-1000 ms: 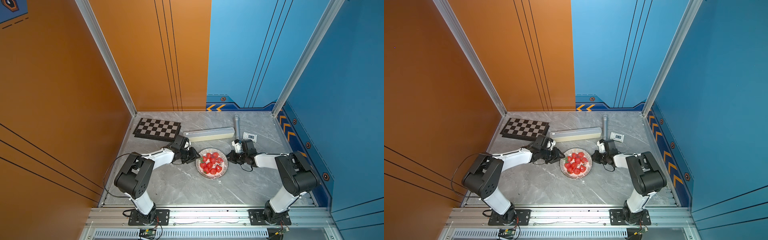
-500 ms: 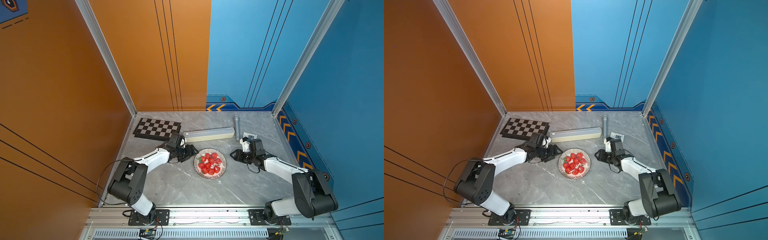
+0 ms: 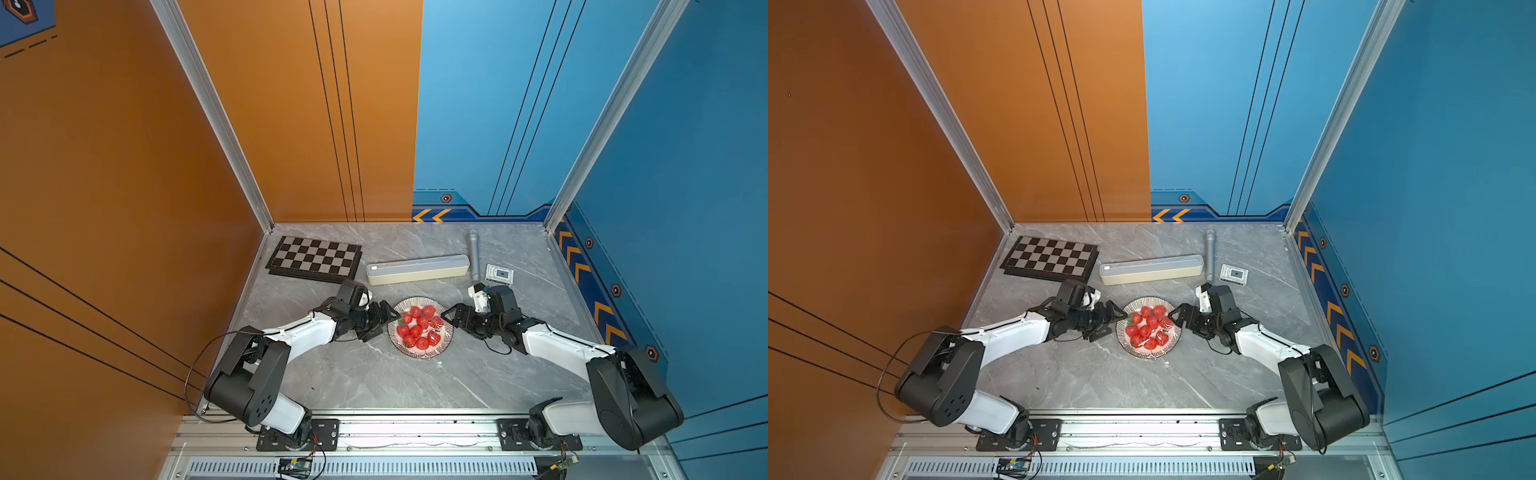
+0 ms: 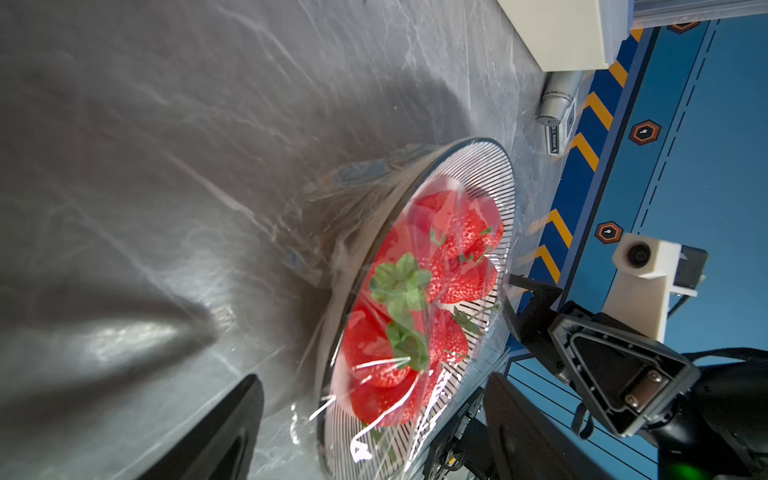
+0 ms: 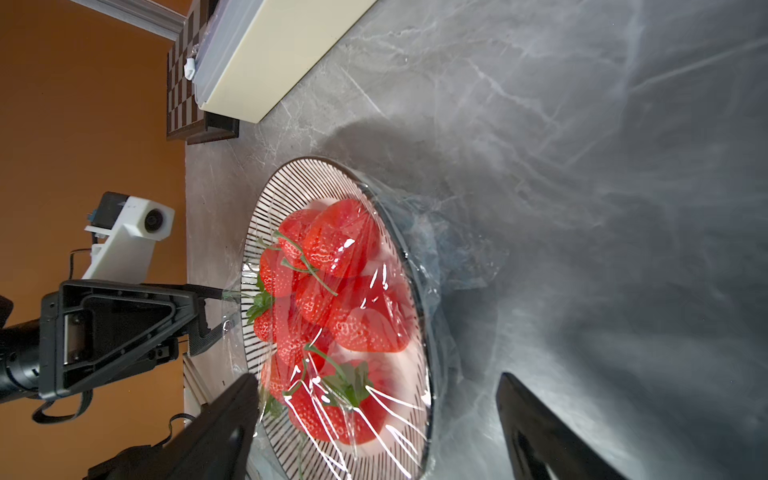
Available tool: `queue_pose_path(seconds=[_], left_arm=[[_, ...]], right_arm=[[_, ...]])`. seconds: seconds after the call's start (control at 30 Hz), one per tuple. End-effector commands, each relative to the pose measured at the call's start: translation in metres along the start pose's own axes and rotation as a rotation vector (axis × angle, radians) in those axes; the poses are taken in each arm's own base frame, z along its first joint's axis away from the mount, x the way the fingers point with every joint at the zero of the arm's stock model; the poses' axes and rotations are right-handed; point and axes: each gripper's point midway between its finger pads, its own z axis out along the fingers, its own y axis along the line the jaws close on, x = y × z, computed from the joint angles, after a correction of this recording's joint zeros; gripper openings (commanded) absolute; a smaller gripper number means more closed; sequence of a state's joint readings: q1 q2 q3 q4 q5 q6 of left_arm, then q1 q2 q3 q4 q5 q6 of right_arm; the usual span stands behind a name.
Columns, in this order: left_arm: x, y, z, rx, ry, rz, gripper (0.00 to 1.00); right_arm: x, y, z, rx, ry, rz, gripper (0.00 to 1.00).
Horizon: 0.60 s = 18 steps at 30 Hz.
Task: Wrap the plate with plastic wrap
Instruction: Cover the plate with plastic wrap.
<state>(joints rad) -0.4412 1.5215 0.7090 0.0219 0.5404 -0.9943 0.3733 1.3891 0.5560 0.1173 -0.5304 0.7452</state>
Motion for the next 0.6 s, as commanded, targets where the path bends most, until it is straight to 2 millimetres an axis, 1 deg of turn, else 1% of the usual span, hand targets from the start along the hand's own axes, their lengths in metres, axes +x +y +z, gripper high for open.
queue_pose_path(seconds=[0.0, 0.1, 0.17, 0.3, 0.5, 0.57], left_arm=[[-0.004, -0.027, 0.006, 0.066, 0.006, 0.035, 0.85], [-0.003, -0.033, 0.011, 0.068, 0.014, 0.05, 0.85], [-0.002, -0.033, 0.015, 0.062, 0.021, 0.056, 0.84], [0.0, -0.033, 0.022, 0.055, 0.031, 0.067, 0.83], [-0.004, -0.043, 0.033, 0.073, 0.043, 0.096, 0.81], [-0.011, -0.034, 0.027, 0.057, 0.009, 0.082, 0.81]], right_arm=[[0.001, 0.01, 0.01, -0.015, 0.008, 0.026, 0.91], [0.004, 0.015, 0.019, -0.019, 0.02, 0.024, 0.91], [0.006, 0.017, 0.024, -0.017, 0.026, 0.021, 0.91], [0.006, 0.026, 0.033, -0.043, 0.03, 0.006, 0.91], [0.006, 0.027, 0.044, -0.047, 0.016, 0.007, 0.91], [0.004, 0.025, 0.042, -0.036, 0.001, 0.005, 0.91]])
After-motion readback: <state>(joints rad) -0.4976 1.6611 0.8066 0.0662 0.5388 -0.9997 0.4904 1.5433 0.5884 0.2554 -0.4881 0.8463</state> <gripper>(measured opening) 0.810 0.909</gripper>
